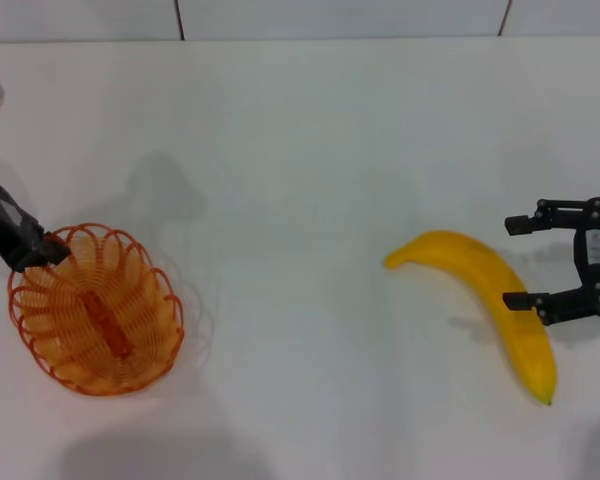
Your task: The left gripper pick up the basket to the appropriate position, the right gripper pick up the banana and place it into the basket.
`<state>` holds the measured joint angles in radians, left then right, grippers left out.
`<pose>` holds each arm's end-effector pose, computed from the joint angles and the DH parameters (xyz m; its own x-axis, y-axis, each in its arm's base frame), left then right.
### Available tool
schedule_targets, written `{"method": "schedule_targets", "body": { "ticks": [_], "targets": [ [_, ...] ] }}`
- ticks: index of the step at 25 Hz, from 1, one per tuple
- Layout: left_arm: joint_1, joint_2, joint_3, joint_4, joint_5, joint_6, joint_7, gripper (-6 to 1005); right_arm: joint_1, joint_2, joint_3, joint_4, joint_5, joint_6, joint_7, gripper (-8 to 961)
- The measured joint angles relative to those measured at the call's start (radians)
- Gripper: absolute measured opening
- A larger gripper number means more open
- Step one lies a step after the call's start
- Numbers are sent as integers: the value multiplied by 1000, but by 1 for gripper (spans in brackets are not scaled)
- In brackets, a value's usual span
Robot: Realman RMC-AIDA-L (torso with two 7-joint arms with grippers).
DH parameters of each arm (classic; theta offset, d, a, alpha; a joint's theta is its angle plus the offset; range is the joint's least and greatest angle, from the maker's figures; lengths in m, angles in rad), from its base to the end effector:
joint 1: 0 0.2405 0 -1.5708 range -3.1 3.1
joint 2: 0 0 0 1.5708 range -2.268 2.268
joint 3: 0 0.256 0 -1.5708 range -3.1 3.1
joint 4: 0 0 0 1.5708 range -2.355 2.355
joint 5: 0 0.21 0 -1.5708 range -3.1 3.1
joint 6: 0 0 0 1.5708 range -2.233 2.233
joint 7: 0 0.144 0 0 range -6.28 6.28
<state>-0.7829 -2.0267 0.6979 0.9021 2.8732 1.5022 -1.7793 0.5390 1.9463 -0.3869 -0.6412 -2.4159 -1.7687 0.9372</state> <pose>-0.2721 0.3904 0.0575 0.8221 0.4980 -0.2762 0.3760 -0.8390 -0.3934 0.3178 0.3017 0.0579 0.9659 -0.0559 -0.2528 -0.1167 -0.9656 -0.2322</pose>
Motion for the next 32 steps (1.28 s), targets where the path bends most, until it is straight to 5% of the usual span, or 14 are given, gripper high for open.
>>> {"method": "schedule_targets", "body": {
  "ticks": [27,32],
  "targets": [
    [79,-6,-9,104,-87,159,-234,76,-9,-4,5,0,2,0,1,882],
    [81,-6,-77,104,-117,176,-238,72,-14,-5,5,0,3,0,1,882]
  ]
}}
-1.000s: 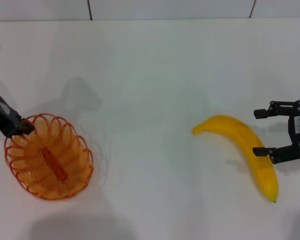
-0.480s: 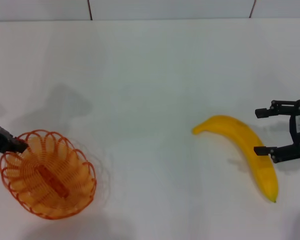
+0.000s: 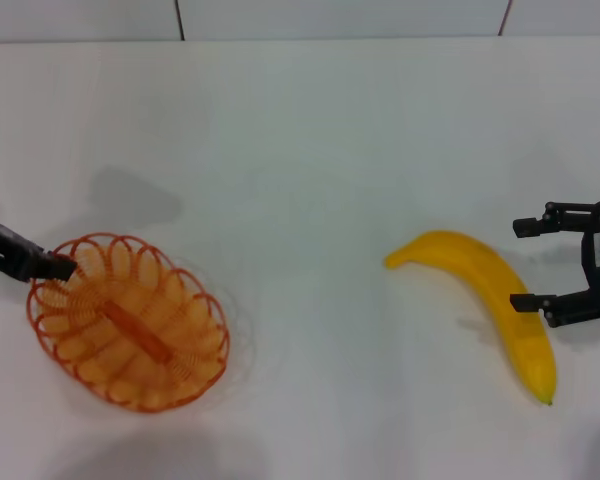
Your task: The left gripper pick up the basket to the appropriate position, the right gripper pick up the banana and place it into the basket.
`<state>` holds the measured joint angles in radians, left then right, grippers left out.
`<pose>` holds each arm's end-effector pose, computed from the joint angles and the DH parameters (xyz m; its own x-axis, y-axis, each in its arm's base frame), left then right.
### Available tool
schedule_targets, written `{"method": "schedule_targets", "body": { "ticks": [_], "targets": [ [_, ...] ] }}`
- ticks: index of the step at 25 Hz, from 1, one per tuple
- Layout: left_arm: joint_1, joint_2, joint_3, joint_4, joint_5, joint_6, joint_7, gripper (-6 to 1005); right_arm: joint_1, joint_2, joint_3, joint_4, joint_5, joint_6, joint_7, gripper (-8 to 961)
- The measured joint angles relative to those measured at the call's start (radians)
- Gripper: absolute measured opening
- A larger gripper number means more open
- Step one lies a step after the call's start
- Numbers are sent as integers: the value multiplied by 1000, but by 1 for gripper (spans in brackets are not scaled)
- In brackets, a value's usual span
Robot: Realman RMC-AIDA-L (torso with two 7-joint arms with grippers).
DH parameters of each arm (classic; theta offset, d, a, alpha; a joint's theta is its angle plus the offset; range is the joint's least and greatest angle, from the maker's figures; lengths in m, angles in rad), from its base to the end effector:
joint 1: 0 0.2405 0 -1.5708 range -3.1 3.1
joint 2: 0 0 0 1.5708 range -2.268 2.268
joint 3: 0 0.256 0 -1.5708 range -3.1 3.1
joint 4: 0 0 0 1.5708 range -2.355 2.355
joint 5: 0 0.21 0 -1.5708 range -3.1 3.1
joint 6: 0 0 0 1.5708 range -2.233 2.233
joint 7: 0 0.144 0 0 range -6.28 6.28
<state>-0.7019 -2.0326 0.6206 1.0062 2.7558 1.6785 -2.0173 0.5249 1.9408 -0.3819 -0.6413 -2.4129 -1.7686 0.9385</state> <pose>-0.2746 0.3607 0.0701 0.6825 0.7288 -0.0553 0.6752 -0.6577 -0.3339 0.3227 0.2981 0.0608 0.9649 -0.0696 -0.2532 -0.1325 -0.9615 -0.2407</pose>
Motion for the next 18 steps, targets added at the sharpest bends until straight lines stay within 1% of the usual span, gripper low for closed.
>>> {"method": "schedule_targets", "body": {
  "ticks": [2,4,10,13,18],
  "targets": [
    [1,0,-43,-3,-20,22,0,70,1,0,2,0,0,0,0,882],
    [5,-1,-66,-5,-44,38,-1,70,2,0,6,0,0,1,0,882],
    [43,-7,-71,-21,-164,28,-26,64,7,2,9,0,0,8,0,882],
    [49,-8,-69,-67,-196,-5,-43,62,8,3,9,0,1,9,0,882],
    [31,-8,-59,-173,-195,-105,-84,63,10,4,8,0,15,9,0,882]
  ]
}}
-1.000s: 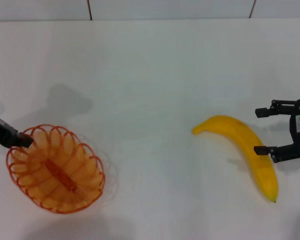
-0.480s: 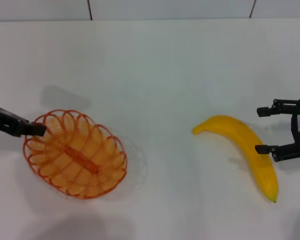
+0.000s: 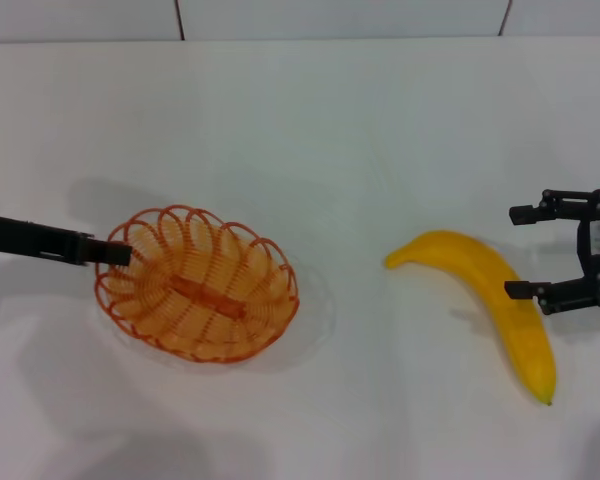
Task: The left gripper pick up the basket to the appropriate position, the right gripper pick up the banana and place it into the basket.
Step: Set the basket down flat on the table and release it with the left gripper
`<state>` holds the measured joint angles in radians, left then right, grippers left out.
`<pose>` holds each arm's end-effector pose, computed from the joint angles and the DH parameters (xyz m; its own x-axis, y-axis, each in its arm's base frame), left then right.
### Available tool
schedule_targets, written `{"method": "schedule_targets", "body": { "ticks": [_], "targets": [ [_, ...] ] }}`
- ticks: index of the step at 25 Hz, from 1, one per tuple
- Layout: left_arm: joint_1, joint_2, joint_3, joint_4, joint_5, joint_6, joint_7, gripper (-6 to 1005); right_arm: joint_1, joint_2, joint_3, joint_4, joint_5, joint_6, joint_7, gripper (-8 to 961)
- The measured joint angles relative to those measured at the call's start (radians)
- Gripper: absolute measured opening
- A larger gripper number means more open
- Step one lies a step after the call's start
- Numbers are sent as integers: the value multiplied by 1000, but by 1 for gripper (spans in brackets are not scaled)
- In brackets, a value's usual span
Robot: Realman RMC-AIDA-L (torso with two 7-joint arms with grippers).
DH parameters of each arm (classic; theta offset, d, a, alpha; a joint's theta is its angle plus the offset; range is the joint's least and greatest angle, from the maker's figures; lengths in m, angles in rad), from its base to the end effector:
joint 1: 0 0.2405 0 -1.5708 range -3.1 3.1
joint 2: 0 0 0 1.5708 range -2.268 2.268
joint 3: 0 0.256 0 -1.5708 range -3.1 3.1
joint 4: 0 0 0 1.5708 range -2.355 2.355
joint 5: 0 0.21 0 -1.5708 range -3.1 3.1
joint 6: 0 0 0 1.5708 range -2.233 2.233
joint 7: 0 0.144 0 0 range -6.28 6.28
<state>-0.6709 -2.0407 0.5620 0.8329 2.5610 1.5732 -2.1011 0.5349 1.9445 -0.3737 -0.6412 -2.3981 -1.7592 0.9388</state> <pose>-0.2807 0.3586 0.0388 0.5442 0.8188 0.1831 0.8371 -0.5152 -0.1839 0.3188 0.3035 0.0608 0.9624 -0.0576 -0.2655 -0.1289 -0.9570 -0.2600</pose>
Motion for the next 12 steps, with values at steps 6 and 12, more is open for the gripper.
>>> {"method": "schedule_targets", "body": {
  "ticks": [6,12],
  "targets": [
    [-14,1,-7,-62,-11,-50,-52,63,1,1,-1,0,2,-4,0,882],
    [-20,2,-7,-111,-46,-40,-122,64,0,1,-1,0,2,-7,-1,883]
  ]
}}
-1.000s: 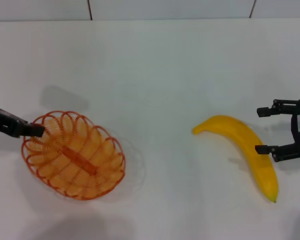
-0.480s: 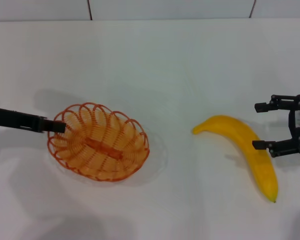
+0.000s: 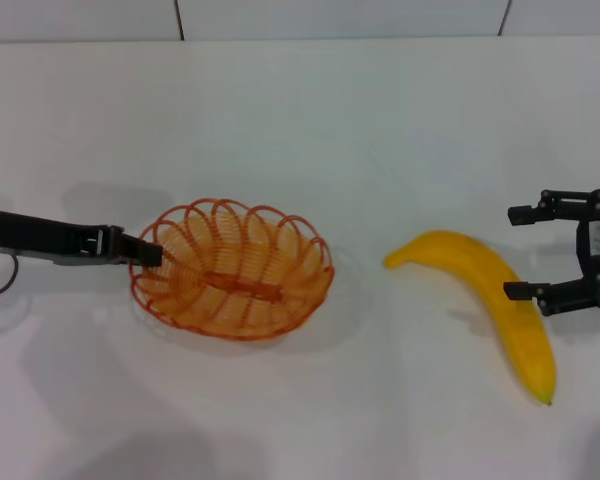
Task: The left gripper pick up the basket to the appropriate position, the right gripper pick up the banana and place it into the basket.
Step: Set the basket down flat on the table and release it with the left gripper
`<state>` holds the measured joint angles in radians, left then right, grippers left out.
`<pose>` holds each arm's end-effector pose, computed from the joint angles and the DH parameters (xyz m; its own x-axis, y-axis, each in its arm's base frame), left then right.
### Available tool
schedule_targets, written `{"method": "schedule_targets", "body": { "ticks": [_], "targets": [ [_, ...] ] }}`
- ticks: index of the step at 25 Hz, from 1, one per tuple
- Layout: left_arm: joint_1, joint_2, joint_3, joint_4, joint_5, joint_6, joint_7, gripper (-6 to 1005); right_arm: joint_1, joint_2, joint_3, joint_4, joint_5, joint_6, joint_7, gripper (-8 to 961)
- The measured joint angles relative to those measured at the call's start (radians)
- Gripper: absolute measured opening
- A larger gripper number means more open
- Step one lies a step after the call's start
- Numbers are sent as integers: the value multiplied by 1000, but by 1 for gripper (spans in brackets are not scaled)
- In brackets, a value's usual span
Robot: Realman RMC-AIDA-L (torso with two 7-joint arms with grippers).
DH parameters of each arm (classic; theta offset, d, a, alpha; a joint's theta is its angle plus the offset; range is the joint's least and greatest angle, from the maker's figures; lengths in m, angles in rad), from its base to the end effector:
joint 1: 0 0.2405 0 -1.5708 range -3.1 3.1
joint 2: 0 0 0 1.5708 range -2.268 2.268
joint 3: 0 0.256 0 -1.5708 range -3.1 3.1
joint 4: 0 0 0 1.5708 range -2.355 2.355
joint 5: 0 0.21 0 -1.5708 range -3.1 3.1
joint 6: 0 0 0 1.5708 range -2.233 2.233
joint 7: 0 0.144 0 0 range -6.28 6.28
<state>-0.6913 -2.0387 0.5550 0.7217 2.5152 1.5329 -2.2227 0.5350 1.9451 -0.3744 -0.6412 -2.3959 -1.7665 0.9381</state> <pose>-0.2768 0.3596 0.0193 0.3954 0.8912 0.2224 0.9184 -0.3872 -0.0813 0.3177 0.3029 0.0605 0.9610 -0.0547 -0.2709 -0.1264 -0.9586 -0.2551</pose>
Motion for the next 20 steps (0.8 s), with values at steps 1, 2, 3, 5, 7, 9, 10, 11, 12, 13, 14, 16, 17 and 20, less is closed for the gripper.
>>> {"method": "schedule_targets", "body": {
  "ticks": [1,2,3,5,7,9,10,11,12,13,14,16,17,20],
  "targets": [
    [-3,1,1,-4,-5,6,-13,64,-1,0,0,0,0,0,0,883],
    [-5,1,2,-6,-6,10,-26,64,-3,0,0,0,0,-1,0,883],
    [-8,2,3,-8,-6,14,-39,64,-5,0,0,0,0,-1,0,883],
    [-12,2,5,-10,0,19,-59,65,-8,0,0,0,0,-1,0,883],
    [-12,2,7,-11,6,24,-68,65,-8,0,0,0,0,-1,-1,883],
    [-12,2,7,-11,7,26,-68,65,-8,0,0,0,0,-1,-1,883],
    [-12,2,7,-11,9,26,-68,65,-8,0,0,0,0,-1,-1,883],
    [-12,2,7,-11,12,26,-69,65,-7,0,0,0,0,-1,-1,883],
    [-12,2,7,-11,15,26,-69,65,-6,0,0,0,0,-1,-1,883],
    [-13,2,6,-12,17,26,-69,66,-5,0,0,0,0,-1,-1,883],
    [-13,2,6,-12,17,26,-69,66,-5,0,0,0,0,-1,-1,883],
    [-12,2,6,-16,17,26,-68,66,-7,0,0,0,0,-2,-1,883],
    [-11,2,6,-17,15,27,-67,66,-7,0,0,0,0,-2,-1,883],
    [-6,2,-2,-20,3,28,-61,66,-9,0,0,0,0,-2,-1,883]
  ]
}}
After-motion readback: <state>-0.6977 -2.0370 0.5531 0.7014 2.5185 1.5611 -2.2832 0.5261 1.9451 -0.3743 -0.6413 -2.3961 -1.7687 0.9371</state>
